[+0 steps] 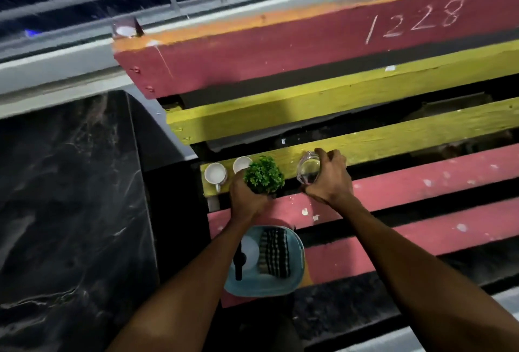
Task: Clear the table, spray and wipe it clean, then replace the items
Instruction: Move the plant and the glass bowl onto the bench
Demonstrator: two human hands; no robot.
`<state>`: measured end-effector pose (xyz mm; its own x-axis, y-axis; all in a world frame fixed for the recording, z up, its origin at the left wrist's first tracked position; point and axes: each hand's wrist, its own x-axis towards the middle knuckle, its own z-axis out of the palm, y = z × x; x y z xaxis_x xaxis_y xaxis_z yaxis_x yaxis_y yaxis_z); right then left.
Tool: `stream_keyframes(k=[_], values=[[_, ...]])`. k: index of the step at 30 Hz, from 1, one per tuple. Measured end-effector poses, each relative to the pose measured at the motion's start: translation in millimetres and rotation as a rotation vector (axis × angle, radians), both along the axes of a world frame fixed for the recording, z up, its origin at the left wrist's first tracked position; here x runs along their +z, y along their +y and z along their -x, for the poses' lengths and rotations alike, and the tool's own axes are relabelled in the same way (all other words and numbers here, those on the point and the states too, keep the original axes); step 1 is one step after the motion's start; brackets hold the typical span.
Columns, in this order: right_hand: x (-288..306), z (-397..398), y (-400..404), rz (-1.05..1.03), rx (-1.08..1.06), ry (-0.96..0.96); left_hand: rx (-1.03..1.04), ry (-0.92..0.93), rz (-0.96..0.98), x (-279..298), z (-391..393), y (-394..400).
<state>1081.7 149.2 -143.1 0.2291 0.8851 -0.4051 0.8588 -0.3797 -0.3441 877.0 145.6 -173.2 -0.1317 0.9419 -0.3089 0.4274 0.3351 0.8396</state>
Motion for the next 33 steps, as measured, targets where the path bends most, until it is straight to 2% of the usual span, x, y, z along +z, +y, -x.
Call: stream_keyframes(k=[5,12,18,23,33], values=[[-44.7,-11.3,26.2,0.022,0.021,-0.029,-0.023,0.048,0.032,-47.5,-20.0,16.3],[-89.8,-25.9,47.1,0.033,0.037,-0.067,-0.081,0.136,-0.001,-80.0,-46.8,40.3],[-107.9,-34.3,55.5,0.039,0.079,-0.08,-0.03,0.121,-0.027,-94.7,-63.7,50.8],[-117.9,-34.8,57.8,0.038,0.076,-0.071,0.018,0.167,0.041,-109.1,-67.1,50.3],[-126.9,-32.2,61.0,0.027,0.083,-0.057,-0.016,0.094,-0.001,-115.3,-65.8,57.7]])
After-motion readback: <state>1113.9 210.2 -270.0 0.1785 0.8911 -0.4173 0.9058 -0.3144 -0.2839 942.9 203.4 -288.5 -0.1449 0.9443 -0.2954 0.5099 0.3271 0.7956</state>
